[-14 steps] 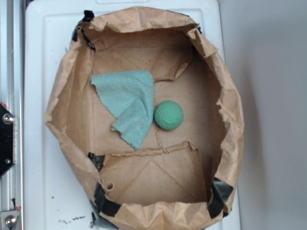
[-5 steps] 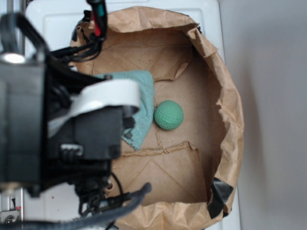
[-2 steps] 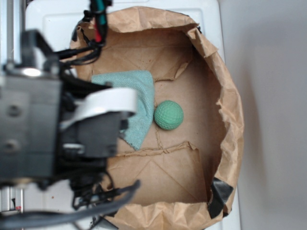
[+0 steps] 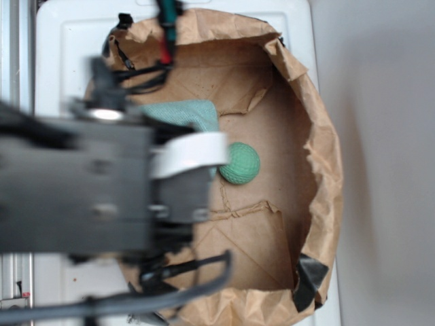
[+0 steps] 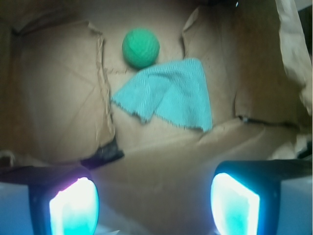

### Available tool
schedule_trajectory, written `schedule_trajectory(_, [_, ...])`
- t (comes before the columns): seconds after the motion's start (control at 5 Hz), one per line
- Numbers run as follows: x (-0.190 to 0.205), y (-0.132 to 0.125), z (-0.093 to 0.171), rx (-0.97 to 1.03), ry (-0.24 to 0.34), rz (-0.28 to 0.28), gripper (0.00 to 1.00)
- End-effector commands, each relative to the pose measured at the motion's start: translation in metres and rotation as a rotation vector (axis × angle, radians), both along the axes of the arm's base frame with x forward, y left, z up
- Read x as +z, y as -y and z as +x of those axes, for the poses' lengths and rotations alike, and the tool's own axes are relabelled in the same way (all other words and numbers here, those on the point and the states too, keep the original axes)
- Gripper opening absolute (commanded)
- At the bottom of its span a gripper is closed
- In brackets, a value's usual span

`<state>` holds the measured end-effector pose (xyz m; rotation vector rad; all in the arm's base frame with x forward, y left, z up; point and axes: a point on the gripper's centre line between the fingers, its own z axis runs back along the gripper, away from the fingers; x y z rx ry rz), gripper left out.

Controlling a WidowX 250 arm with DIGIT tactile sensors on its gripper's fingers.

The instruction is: Grab the blue cloth.

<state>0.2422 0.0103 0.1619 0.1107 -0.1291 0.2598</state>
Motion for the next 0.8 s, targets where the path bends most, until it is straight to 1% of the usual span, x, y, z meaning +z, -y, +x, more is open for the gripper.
schedule_trajectory(0.0, [0.009, -0.014, 0.031, 0.1, 0.045, 0.007, 1.0])
schedule_trajectory(0.6, [-0.006, -0.02, 0.039, 0.124, 0.035, 0.045, 1.0])
